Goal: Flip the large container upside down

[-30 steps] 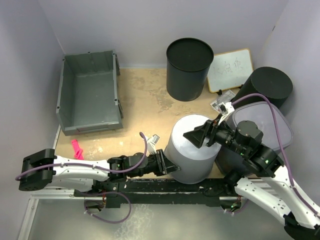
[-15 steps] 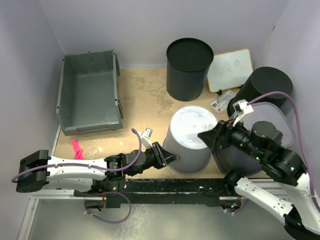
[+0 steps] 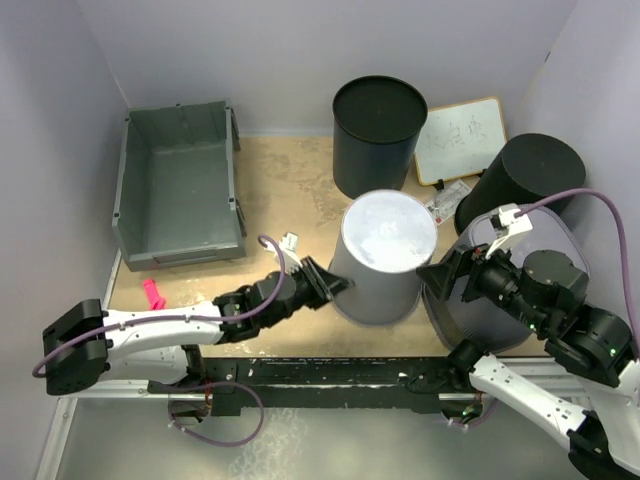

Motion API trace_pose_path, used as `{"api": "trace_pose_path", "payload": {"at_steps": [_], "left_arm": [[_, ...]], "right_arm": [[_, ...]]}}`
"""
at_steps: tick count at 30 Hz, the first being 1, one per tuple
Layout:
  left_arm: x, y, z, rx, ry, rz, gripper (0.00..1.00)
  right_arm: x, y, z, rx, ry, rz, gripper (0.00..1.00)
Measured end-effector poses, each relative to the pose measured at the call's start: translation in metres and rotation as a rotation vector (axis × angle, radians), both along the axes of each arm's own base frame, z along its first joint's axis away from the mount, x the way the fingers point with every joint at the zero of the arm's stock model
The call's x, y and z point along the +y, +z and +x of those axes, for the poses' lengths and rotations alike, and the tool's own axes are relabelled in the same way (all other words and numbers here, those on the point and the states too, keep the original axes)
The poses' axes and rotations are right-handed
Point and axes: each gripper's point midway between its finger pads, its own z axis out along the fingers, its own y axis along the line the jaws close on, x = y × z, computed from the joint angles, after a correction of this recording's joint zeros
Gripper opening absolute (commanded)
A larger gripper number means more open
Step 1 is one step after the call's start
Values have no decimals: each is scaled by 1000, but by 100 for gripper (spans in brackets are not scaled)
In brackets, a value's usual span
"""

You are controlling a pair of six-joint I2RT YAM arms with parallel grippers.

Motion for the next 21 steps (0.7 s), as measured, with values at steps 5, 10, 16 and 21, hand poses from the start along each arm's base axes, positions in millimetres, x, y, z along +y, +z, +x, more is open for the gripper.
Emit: {"api": "trace_pose_path", "payload": {"at_steps": [5,10,16,21], "left_arm": [[18,10,65,-9,164,18,18],[13,25,101,-37,168,118,17],[14,38,103,-89,98,283,19],[39,43,93,-101,95,352,19]], "right_arm": [[-6,15,-2,-37,-14,12,87],[-9,17,0,-49,-28,1,87],[-9,16,1,-55,-18,-14,88],[-7,15,4,-54,-15,-24,88]]}}
